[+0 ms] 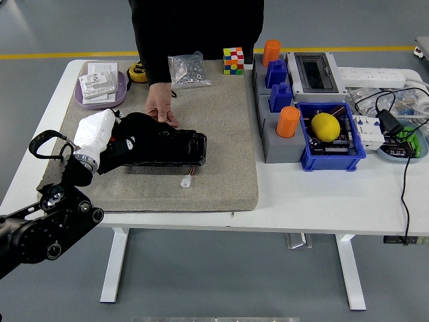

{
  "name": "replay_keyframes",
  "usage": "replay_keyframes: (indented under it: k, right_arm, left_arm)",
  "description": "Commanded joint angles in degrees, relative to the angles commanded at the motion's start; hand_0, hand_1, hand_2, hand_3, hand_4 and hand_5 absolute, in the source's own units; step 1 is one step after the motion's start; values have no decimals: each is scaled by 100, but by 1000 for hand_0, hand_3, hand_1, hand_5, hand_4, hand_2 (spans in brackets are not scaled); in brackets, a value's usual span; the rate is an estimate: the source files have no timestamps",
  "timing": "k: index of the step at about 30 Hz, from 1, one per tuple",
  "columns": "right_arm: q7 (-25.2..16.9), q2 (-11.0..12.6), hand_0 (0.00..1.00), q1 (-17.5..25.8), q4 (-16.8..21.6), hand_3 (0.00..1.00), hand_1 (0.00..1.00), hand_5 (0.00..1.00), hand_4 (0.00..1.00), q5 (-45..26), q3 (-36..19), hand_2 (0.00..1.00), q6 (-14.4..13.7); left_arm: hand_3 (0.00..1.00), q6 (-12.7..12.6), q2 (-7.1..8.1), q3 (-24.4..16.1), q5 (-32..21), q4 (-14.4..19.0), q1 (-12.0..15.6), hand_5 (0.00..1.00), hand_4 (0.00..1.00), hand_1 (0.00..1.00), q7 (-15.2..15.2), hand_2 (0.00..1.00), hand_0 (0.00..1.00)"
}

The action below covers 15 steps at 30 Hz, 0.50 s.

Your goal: Pick the rag up,wipe the panel,place it on the desk

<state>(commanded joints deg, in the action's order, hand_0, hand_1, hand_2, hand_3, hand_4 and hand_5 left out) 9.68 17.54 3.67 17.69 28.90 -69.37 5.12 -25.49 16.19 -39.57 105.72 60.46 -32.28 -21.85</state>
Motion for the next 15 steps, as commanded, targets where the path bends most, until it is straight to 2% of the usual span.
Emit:
replay_keyframes:
  k: [15]
  right_arm:
    - [-18,20,728,-38,-17,619,606,579,998,-19,45,692,19]
  left_arm:
    - [347,49,-260,683,-111,139,-388,2,2,148,-67,440,250]
